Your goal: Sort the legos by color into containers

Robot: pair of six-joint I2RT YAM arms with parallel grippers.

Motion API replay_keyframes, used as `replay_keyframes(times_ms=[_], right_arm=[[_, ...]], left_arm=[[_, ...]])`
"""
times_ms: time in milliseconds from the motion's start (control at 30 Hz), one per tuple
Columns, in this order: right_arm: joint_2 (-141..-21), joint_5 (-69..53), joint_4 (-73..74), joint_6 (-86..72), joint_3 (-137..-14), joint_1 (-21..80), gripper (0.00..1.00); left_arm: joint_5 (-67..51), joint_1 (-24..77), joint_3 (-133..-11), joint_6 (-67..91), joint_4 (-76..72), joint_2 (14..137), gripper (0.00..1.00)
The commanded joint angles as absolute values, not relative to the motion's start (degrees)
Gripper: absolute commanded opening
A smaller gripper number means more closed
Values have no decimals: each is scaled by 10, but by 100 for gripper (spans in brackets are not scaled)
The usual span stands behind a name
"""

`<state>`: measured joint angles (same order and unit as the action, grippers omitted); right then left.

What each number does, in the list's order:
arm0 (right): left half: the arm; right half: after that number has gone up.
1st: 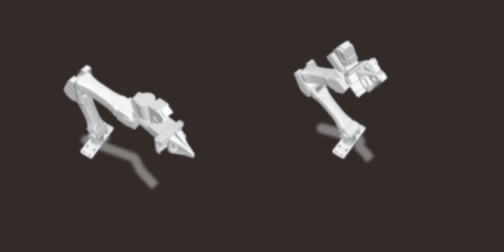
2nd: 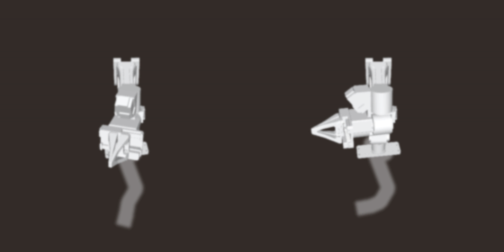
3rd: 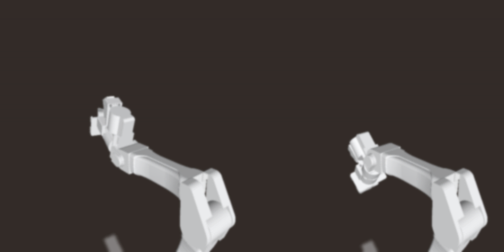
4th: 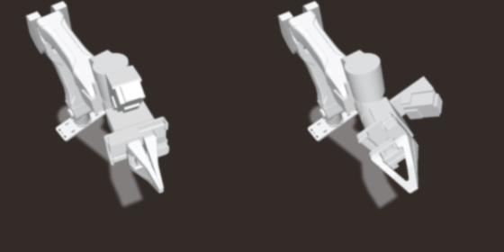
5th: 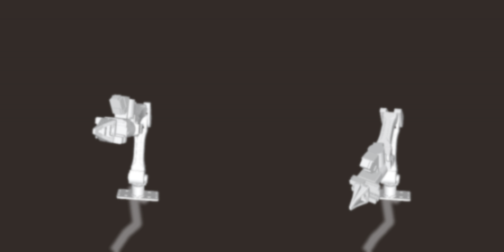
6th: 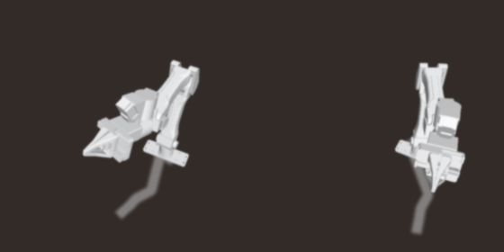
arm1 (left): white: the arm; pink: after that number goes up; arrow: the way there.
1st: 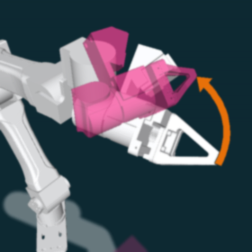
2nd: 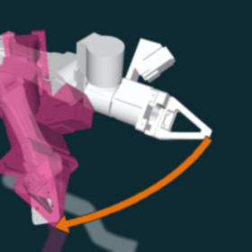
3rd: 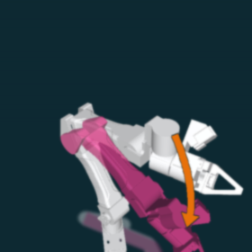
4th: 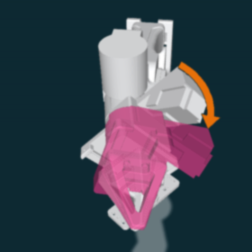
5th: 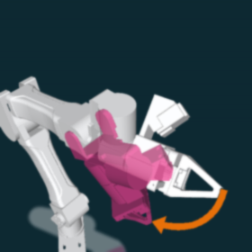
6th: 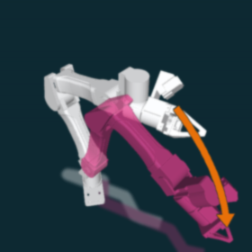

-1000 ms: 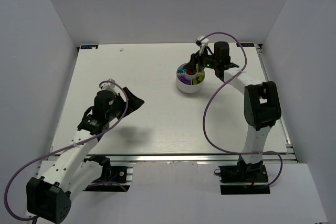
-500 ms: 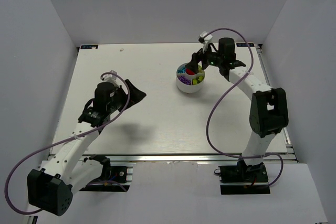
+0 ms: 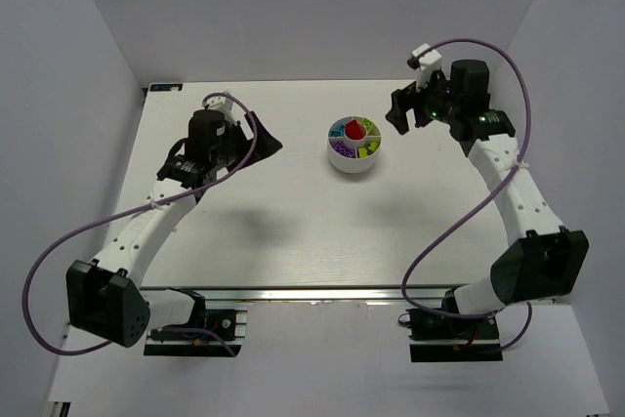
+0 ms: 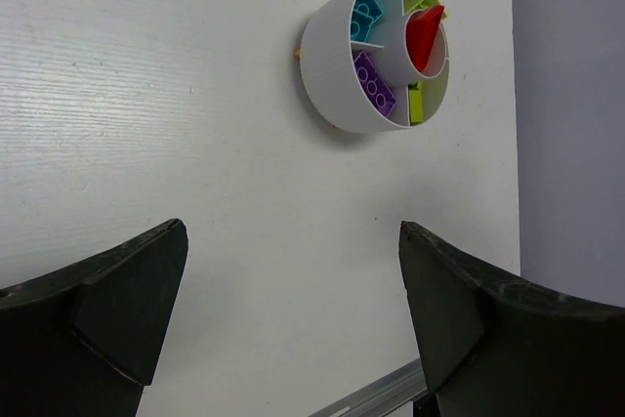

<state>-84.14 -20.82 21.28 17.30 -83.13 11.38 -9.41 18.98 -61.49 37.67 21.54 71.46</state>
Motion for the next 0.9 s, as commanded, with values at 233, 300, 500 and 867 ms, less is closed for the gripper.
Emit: replay_keyframes(times_ms=[233, 300, 500, 867], right_arm=[[-705, -66, 288, 84, -700, 103, 89], [-684, -48, 297, 77, -683, 103, 89], [-651, -32, 314, 77, -677, 103, 89], [-626, -15, 316, 62, -661, 103, 89]], left_arm=[[-156, 197, -592, 353, 144, 709, 98], [-164, 197, -570, 355, 134, 702, 98], [-164, 197, -524, 362, 114, 657, 98], [-162, 197, -495, 344, 127, 600, 98]])
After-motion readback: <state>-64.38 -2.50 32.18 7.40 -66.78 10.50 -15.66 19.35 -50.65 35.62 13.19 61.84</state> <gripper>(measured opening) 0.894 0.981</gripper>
